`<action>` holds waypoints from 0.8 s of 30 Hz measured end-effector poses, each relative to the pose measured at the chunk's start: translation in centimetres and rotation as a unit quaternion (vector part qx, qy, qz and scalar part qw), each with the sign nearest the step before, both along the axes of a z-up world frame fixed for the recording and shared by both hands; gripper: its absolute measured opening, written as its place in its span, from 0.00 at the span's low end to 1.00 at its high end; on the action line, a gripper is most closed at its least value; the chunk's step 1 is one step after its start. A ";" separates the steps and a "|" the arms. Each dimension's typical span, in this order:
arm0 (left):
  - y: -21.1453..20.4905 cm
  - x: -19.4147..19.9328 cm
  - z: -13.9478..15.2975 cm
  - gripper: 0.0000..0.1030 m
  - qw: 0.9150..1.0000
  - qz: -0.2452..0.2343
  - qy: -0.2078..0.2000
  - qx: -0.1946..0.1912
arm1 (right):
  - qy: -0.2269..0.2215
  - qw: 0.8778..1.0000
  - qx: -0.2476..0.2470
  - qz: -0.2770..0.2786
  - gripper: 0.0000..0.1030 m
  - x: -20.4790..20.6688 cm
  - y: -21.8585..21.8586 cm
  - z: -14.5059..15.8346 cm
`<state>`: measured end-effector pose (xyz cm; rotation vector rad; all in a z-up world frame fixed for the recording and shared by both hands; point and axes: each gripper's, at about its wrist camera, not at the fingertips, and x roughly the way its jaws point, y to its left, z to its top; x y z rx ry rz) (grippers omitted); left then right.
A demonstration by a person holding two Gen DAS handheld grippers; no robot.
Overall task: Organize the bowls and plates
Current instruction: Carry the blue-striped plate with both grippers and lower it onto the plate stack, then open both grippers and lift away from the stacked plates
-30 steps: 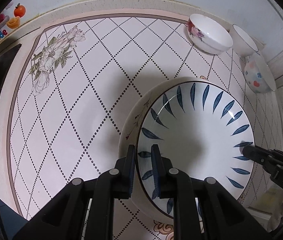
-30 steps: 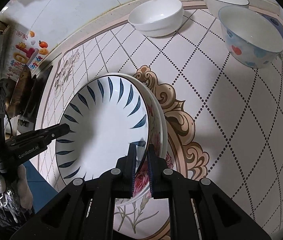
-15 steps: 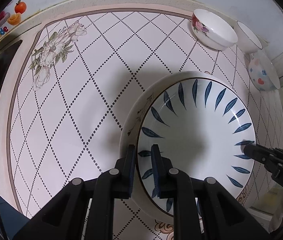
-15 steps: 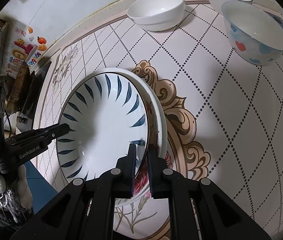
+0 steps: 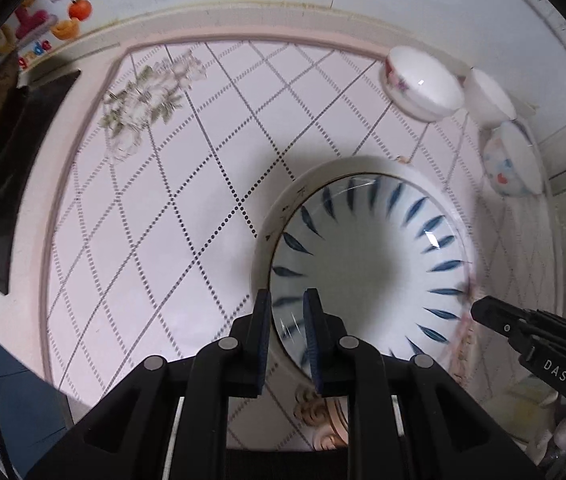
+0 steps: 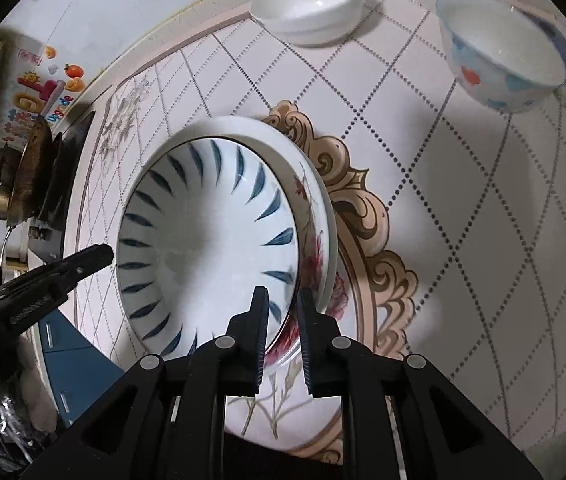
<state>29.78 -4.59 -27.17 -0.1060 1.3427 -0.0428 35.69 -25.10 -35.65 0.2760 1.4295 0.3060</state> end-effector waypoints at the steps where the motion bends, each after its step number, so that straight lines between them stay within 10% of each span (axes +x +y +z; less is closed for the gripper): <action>1: -0.3 -0.6 1.2 0.14 1.000 0.000 -0.005 -0.004 | -0.006 1.000 0.000 0.002 0.16 -0.3 -0.1 0.8; 14: -2.3 -6.7 10.5 0.14 0.999 -0.018 -0.027 -0.039 | -0.107 0.994 -0.010 0.038 0.24 -7.1 -1.6 16.5; 22: -1.8 -7.3 13.3 0.15 0.997 -0.046 -0.052 -0.035 | -0.106 0.994 -0.011 0.032 0.24 -10.1 -1.3 20.2; 24: -1.5 -6.7 13.6 0.21 0.996 -0.050 -0.060 -0.039 | -0.097 0.995 -0.013 0.029 0.42 -9.9 -0.8 20.3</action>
